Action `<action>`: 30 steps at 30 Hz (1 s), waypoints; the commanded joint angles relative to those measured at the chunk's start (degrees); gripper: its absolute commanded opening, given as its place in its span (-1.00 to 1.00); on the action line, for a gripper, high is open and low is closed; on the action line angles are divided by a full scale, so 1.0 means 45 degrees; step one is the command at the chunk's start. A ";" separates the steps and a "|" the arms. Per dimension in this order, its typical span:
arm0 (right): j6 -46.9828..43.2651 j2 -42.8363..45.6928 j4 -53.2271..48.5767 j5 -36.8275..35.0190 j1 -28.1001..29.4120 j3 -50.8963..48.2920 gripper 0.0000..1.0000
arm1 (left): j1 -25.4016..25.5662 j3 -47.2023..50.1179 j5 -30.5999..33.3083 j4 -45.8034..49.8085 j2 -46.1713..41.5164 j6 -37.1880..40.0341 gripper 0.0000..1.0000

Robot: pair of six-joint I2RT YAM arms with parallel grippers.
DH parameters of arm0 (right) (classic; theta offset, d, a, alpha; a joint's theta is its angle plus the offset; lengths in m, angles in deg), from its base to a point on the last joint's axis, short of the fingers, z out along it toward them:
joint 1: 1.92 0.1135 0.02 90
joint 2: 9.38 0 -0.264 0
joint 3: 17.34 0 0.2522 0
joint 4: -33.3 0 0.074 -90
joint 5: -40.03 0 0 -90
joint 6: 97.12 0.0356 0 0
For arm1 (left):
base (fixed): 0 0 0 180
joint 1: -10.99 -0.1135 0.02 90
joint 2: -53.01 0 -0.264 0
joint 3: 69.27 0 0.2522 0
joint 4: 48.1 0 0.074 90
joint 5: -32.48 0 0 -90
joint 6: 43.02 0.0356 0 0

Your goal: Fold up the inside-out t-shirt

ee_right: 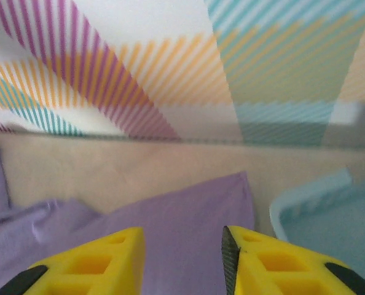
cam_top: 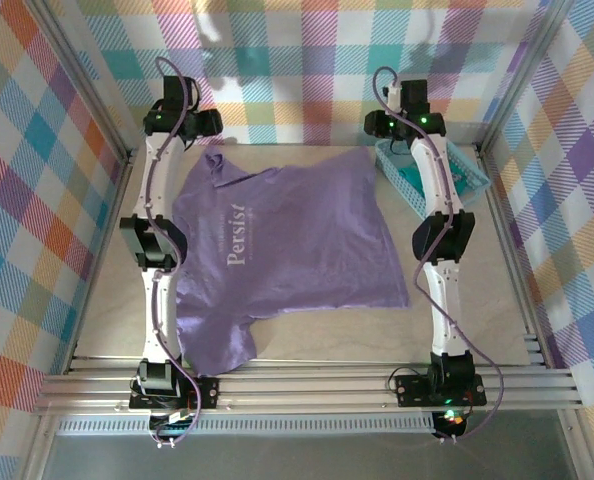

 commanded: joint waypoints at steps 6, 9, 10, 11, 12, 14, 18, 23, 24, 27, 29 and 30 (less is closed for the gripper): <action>-0.1200 0.8181 0.2225 -0.0342 0.0712 -1.0284 -0.01 | 0.0197 1.0729 -0.1037 -0.4562 -0.8725 -0.1499 0.34; -0.0834 1.0486 0.2840 -0.0718 0.1136 -1.4261 0.09 | 0.0687 1.4896 -0.1137 -0.6553 -1.0928 -0.2639 0.39; -0.0615 1.1107 0.2918 -0.0891 0.1259 -1.5364 0.10 | 0.0897 1.5851 -0.1088 -0.6830 -1.1355 -0.2967 0.39; -0.0287 1.1726 0.2899 -0.1115 0.1357 -1.6604 0.11 | 0.1154 1.6819 -0.1108 -0.7065 -1.1744 -0.3169 0.40; 0.0152 1.2372 0.2864 -0.1250 0.1382 -1.7799 0.11 | 0.1380 1.7746 -0.1104 -0.7181 -1.2107 -0.3420 0.40; 0.1056 1.3571 0.3042 -0.1406 0.1383 -2.0114 0.12 | 0.1759 1.9454 -0.1549 -0.7615 -1.2745 -0.3789 0.40; 0.2485 1.5308 0.2230 -0.2421 0.1354 -2.3325 0.16 | 0.2640 2.2106 -0.1787 -0.7481 -1.3654 -0.4158 0.40; 0.3799 1.5727 0.1180 -0.3066 0.1198 -2.5251 0.19 | 0.3586 2.3715 -0.2000 -0.8127 -1.4122 -0.4608 0.41; 0.3966 1.5609 0.1027 -0.3235 0.1165 -2.5447 0.20 | 0.3829 2.3702 -0.2006 -0.8088 -1.4013 -0.4588 0.41; 0.4427 1.5381 0.0799 -0.3284 0.1051 -2.5897 0.21 | 0.4317 2.3536 -0.1809 -0.7968 -1.3755 -0.4484 0.42; 0.4654 1.5287 0.0927 -0.3210 0.1031 -2.6182 0.20 | 0.4490 2.3531 -0.1767 -0.8113 -1.3646 -0.4500 0.42; 0.4726 1.5185 0.1001 -0.3119 0.1017 -2.6279 0.20 | 0.4521 2.3520 -0.1783 -0.8212 -1.3564 -0.4501 0.43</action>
